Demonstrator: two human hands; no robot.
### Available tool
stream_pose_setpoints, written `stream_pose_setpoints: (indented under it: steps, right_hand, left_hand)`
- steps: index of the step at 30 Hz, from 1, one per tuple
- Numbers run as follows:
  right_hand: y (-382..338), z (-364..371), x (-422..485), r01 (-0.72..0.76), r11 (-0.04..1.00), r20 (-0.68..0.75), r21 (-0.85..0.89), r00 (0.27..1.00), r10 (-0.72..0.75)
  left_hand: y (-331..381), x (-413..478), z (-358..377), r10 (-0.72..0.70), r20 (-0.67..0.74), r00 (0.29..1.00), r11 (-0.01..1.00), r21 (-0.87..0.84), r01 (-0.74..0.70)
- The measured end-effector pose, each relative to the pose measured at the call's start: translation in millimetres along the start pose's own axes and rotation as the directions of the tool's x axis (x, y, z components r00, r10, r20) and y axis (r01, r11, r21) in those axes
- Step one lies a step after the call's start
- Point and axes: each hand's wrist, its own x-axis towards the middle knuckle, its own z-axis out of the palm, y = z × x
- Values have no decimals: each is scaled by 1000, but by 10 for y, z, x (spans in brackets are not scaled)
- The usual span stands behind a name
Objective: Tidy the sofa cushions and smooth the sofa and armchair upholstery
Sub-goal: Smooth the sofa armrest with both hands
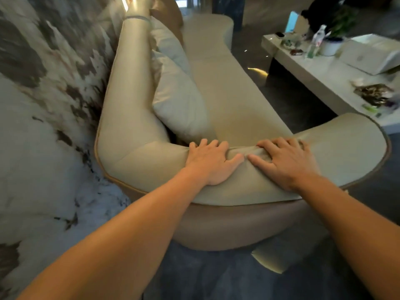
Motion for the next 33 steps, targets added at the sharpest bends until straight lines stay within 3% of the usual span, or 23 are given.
stream_pose_setpoints:
  steps: [19, 22, 28, 33]
  right_hand:
    - [-917, 56, -502, -44, 998, -7, 48, 999, 44]
    - [-877, 41, -488, -27, 997, 61, 73, 998, 22]
    - [-679, 45, -558, 191, 974, 149, 121, 967, -209]
    - [-360, 24, -747, 282, 952, 56, 119, 956, -290]
  left_hand:
    - [-724, -718, -87, 30, -40, 999, 1000, -2, -30]
    - [-673, -752, -101, -39, -24, 999, 999, -11, 38]
    - [-425, -805, -84, -258, -11, 966, 966, -29, 257]
    - [-98, -881, -90, -409, -20, 912, 912, -31, 409]
